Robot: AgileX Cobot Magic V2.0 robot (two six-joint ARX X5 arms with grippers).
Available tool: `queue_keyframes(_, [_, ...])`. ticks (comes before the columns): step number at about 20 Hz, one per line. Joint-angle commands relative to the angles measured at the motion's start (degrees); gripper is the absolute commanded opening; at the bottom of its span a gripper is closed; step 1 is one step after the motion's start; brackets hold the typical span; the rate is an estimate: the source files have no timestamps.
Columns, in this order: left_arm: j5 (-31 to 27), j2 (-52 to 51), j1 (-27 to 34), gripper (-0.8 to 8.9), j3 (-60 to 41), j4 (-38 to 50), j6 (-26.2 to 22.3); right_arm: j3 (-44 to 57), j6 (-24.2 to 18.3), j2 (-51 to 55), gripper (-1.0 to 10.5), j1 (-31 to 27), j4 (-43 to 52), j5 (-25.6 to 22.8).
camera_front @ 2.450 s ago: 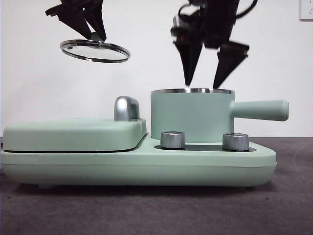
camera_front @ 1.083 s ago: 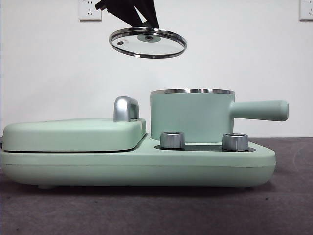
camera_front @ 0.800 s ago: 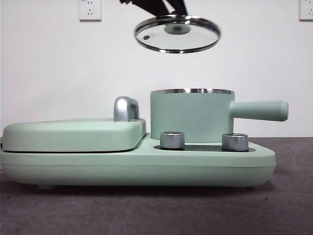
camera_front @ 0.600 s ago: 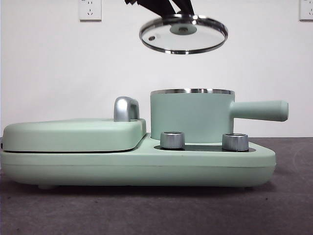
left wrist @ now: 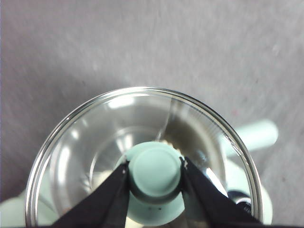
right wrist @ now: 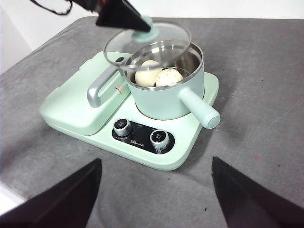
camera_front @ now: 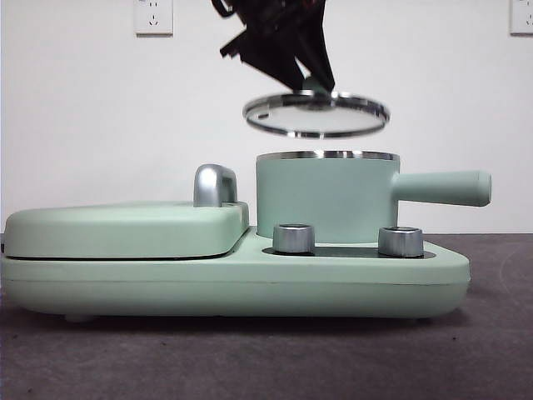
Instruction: Put the buns in a small steamer
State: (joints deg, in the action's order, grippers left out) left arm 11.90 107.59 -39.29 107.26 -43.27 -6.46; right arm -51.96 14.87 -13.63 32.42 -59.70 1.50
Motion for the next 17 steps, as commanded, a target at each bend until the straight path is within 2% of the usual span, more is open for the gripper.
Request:
queue_keyframes(1, [0.20,0.33,-0.42,0.16,-0.02,4.48,-0.57,-0.39,-0.33,0.02,3.7,0.39,0.55,0.00])
queue_keyframes(17, [0.17,5.31,-0.52,0.16,-0.63,7.26,-0.39,-0.39,-0.28,0.02,3.7,0.39,0.57,-0.04])
